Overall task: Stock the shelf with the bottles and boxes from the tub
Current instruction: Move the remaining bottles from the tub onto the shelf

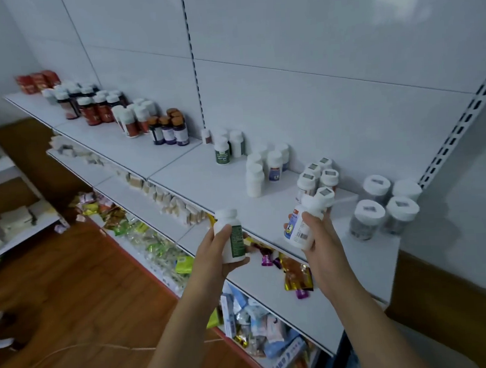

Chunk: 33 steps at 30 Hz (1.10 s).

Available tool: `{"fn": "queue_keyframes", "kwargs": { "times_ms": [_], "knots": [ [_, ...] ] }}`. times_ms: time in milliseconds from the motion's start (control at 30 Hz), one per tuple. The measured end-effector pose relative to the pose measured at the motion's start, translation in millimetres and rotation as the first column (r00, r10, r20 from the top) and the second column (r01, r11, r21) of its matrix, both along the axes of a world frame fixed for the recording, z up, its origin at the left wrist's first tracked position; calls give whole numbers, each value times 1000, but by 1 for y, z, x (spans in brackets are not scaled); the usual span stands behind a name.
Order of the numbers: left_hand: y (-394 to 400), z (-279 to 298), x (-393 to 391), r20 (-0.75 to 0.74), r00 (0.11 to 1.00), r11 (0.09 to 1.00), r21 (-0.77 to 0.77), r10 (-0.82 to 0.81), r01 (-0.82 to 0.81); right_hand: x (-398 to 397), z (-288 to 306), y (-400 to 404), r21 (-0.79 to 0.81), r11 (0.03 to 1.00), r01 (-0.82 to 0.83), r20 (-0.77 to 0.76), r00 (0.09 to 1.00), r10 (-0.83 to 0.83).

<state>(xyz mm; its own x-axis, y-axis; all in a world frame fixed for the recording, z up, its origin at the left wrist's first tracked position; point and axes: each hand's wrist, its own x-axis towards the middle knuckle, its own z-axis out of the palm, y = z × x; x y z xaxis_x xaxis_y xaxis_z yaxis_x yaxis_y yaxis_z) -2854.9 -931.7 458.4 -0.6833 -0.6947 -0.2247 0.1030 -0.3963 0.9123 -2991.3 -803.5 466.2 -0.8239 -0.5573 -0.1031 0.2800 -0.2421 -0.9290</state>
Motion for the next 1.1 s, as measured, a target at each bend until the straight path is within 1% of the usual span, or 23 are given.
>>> {"fn": "queue_keyframes", "kwargs": {
  "times_ms": [133, 300, 400, 467, 533, 667, 733, 800, 833, 900, 933, 1000, 1100],
  "knots": [
    [-50, -11, -22, 62, 998, 998, -54, -19, 22, -24, -22, -47, 137, 988, 67, -207, 978, -38],
    [-122, -19, -63, 165, 983, 982, -160, -74, 101, -65, -43, -108, 267, 922, 280, -432, 890, -144],
    [-154, -18, -80, 177, 978, 970, -197, -108, 143, -86, -54, -136, 301, 874, 382, -530, 829, -179],
    [-170, -20, -90, 178, 976, 962, -216, -128, 166, -96, -65, -148, 347, 850, 396, -566, 811, -147],
    [-183, -26, -97, 185, 973, 956, -233, -137, 179, -101, -76, -154, 416, 815, 404, -564, 817, -117],
    [-202, -42, -102, 207, 961, 945, -232, -183, 230, -92, -87, -151, 445, 769, 458, -587, 798, -136],
    [-212, -48, -104, 212, 955, 936, -238, -210, 259, -81, -91, -148, 505, 716, 483, -583, 802, -129],
    [-225, -49, -106, 205, 951, 929, -242, -232, 279, -64, -90, -146, 550, 647, 528, -569, 804, -173],
    [-231, -49, -106, 204, 950, 925, -251, -237, 284, -55, -90, -146, 539, 613, 577, -592, 778, -212],
    [-244, -46, -107, 200, 950, 916, -278, -239, 289, -36, -87, -149, 457, 553, 696, -692, 670, -271],
    [-251, -43, -108, 196, 950, 911, -292, -242, 292, -27, -84, -154, 417, 550, 723, -726, 629, -277],
    [-266, -38, -109, 187, 951, 892, -339, -246, 298, -14, -80, -170, 392, 599, 698, -765, 609, -209],
    [-292, -36, -113, 202, 956, 838, -465, -215, 287, -13, -79, -205, 455, 697, 553, -806, 589, 59]
  ]
}}
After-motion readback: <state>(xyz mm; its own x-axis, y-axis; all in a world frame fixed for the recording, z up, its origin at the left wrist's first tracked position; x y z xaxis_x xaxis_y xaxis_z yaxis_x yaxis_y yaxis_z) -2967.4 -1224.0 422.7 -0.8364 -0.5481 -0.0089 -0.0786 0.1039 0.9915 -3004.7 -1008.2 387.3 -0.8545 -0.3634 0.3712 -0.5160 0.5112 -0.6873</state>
